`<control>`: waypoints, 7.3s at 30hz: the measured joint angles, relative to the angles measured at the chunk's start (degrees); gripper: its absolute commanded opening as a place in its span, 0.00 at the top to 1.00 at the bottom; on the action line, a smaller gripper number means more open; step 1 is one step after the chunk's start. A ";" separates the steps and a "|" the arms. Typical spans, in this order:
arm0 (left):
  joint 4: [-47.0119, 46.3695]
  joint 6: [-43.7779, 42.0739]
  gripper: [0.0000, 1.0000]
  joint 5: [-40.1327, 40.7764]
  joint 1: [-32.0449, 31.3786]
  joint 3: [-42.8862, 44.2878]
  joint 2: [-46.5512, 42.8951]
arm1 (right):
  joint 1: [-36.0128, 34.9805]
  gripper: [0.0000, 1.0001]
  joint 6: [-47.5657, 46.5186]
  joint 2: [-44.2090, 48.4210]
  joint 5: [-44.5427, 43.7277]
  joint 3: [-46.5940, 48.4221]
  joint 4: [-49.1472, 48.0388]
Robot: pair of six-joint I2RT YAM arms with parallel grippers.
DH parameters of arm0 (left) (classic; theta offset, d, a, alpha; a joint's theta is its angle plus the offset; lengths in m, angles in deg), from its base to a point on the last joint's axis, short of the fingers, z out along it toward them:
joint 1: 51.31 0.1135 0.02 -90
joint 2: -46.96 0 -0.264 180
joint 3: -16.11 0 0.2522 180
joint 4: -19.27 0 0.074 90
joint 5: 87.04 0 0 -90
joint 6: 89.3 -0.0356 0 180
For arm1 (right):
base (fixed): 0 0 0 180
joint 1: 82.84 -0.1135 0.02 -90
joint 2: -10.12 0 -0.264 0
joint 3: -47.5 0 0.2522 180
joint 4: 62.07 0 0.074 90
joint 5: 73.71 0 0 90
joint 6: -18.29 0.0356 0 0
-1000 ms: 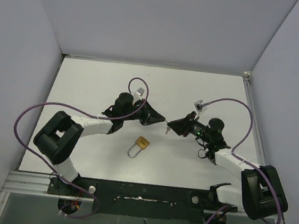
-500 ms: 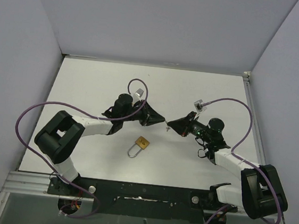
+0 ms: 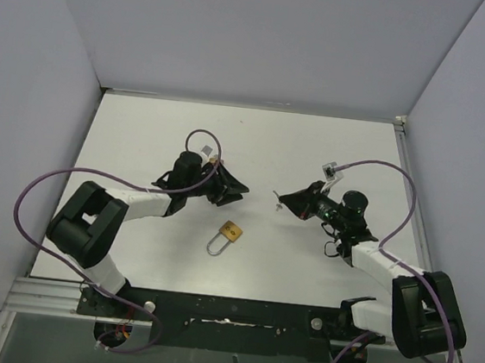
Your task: Unlock with the key
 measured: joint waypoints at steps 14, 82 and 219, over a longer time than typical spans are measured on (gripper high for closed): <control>36.28 -23.19 0.53 28.20 -12.92 8.26 -10.56 | 4.44 1.00 -1.92 0.96 -0.83 -0.02 10.78; 36.72 -47.45 0.39 46.77 -26.49 6.12 1.01 | 5.53 1.00 -2.62 5.46 2.84 -2.38 11.52; 1.68 -110.84 1.00 1.27 -16.59 -16.46 -14.86 | -8.55 1.00 1.38 -16.72 18.32 6.01 16.11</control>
